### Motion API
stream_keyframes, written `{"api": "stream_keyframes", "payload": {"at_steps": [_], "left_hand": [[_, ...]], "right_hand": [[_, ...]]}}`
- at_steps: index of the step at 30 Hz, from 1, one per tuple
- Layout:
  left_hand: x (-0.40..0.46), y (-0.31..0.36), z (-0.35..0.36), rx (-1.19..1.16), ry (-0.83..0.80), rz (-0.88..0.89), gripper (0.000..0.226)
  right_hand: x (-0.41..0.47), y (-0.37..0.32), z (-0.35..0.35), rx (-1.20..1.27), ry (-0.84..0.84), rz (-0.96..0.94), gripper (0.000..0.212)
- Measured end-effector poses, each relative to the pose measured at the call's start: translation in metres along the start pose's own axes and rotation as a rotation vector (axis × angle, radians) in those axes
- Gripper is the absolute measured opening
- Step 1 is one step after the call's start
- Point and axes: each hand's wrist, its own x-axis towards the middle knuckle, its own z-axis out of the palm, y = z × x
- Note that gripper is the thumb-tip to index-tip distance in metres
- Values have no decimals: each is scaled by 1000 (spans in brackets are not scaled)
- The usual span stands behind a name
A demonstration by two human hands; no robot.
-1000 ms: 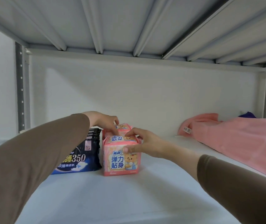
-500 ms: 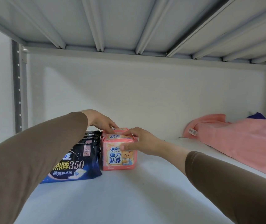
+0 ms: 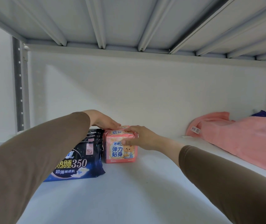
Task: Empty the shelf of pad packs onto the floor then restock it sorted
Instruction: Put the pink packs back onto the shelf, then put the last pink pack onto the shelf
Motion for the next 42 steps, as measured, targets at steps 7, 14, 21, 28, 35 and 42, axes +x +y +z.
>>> {"api": "stream_keyframes", "payload": {"at_steps": [7, 14, 21, 28, 35, 42], "left_hand": [[3, -4, 3, -19, 76, -78, 67], [-19, -3, 2, -64, 107, -131, 80], [-60, 4, 1, -22, 233, -30, 74], [-109, 21, 24, 94, 440, 87, 70], [-174, 43, 62, 203, 610, 148, 66], [-227, 75, 122, 84, 762, 142, 66]], "right_hand": [[7, 5, 3, -29, 2, 72, 59], [0, 1, 3, -41, -22, 56, 59], [-18, -3, -8, -219, 128, 165, 91], [-59, -32, -15, -392, 289, 165, 81], [-107, -53, -12, -471, 342, 117, 74], [-174, -75, 2, -367, 393, 2, 63]]}}
